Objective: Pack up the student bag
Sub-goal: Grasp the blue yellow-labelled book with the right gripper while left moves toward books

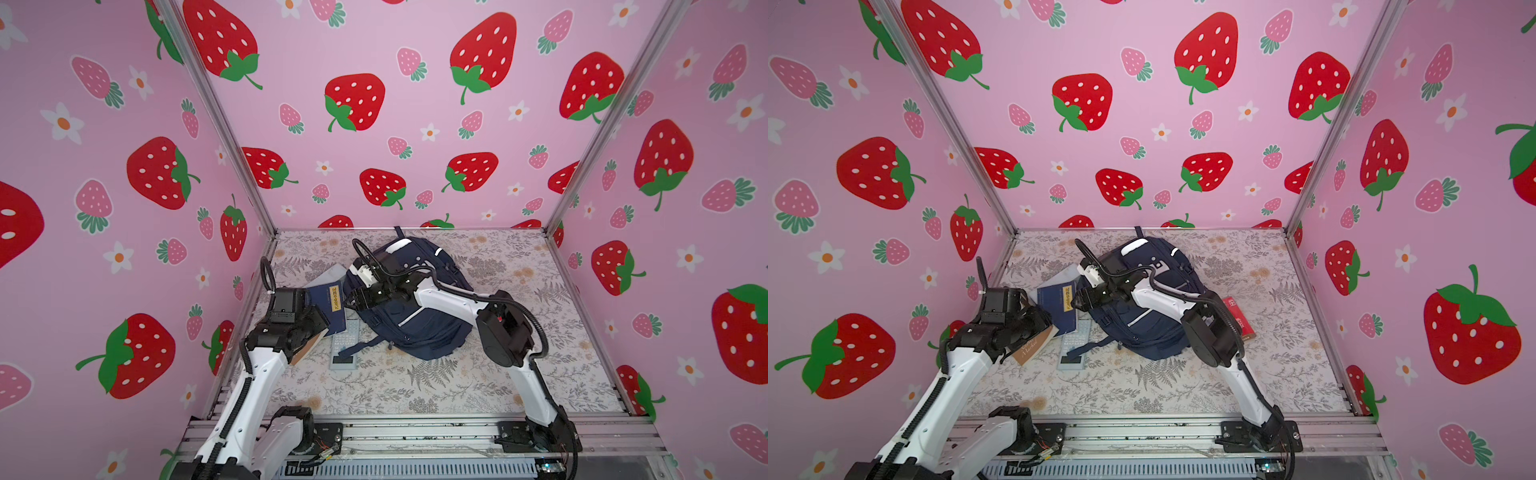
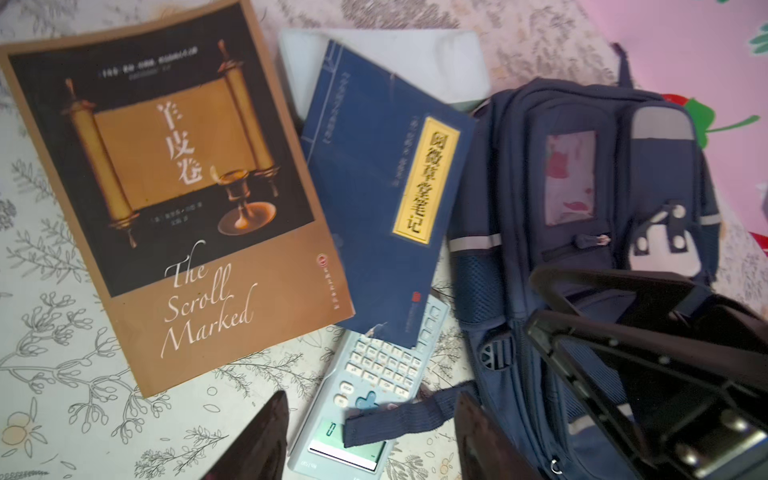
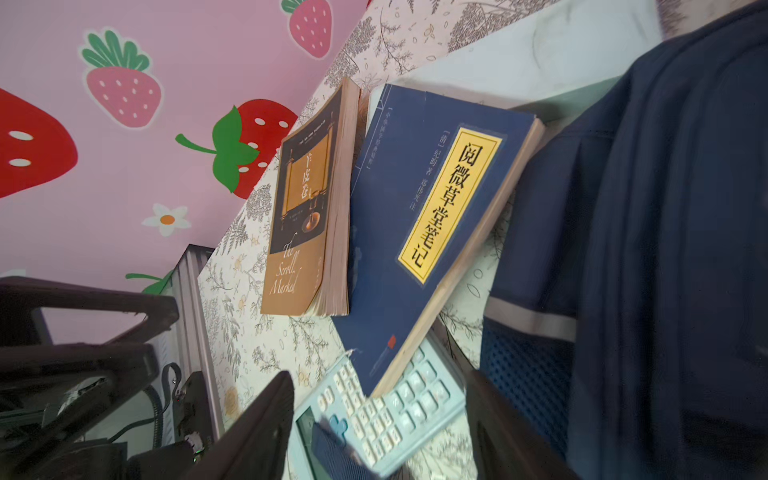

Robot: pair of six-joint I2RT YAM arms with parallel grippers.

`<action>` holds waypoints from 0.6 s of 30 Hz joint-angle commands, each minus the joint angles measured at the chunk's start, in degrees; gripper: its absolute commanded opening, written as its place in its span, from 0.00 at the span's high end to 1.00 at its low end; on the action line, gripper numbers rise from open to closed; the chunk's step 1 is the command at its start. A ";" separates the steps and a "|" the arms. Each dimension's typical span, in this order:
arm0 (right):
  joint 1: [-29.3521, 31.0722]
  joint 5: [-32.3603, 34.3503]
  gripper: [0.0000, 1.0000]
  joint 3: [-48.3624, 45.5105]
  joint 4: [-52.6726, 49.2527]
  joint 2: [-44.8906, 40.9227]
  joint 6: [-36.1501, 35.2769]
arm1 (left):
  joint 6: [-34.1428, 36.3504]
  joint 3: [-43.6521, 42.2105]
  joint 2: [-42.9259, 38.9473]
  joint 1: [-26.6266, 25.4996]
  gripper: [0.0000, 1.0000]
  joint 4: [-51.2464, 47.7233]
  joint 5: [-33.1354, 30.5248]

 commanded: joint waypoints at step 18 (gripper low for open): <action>-1.86 -9.35 0.33 19.41 2.84 22.39 9.38 | -2.97 -6.97 4.72 7.30 0.48 6.09 12.57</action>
